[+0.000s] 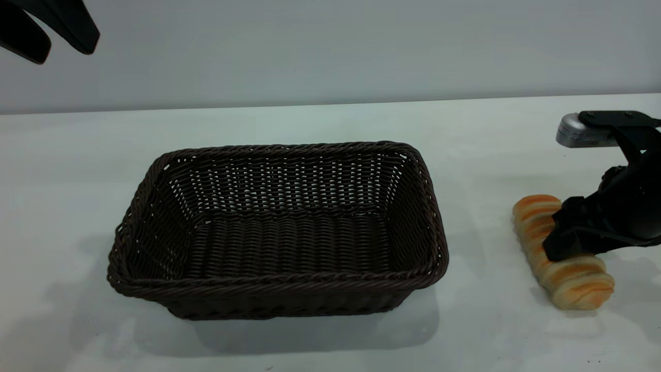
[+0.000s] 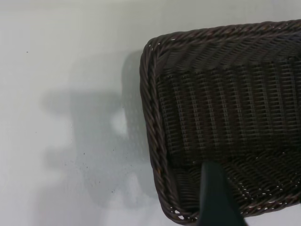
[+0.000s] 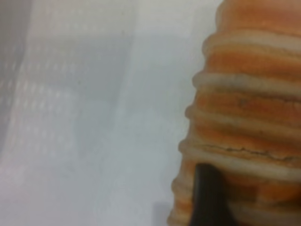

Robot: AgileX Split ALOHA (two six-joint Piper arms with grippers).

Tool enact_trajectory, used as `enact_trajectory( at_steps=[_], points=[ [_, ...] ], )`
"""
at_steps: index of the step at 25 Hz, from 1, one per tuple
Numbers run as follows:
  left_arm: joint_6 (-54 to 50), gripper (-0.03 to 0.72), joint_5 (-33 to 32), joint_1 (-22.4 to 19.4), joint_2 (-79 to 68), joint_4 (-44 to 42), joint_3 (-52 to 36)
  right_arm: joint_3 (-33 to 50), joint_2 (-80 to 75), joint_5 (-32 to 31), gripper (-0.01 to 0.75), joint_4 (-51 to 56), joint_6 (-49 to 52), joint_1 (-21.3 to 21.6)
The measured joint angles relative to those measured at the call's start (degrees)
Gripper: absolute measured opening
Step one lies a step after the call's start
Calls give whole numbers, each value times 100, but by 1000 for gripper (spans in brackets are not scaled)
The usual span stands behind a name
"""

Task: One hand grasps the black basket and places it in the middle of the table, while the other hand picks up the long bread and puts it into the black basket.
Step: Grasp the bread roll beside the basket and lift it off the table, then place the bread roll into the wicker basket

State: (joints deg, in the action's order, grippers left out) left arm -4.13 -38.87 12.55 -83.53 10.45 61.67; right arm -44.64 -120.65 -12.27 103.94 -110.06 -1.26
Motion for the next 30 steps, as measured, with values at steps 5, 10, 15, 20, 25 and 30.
enact_trajectory(
  at_steps=[5, 10, 15, 20, 25, 30],
  points=[
    [1, 484, 24, 0, 0, 0, 0, -6, 37, 136, 129, 0, 365, 0],
    [19, 484, 29, 0, 0, -5, 0, 4, 659, 323, 43, -6, 554, -5],
    [25, 484, 34, 0, 0, -11, 0, 11, 1514, -473, 41, -10, 827, -29],
    [42, 484, 40, 0, 0, -16, 0, 11, 1753, -1416, 41, -54, 981, -513],
    [49, 483, 40, 0, 0, -16, 0, 40, 1753, -1465, 41, -81, 927, -1275],
    [49, 483, 40, 0, 0, -16, 0, 40, 1753, -1460, 43, -81, 879, -1723]
  ],
)
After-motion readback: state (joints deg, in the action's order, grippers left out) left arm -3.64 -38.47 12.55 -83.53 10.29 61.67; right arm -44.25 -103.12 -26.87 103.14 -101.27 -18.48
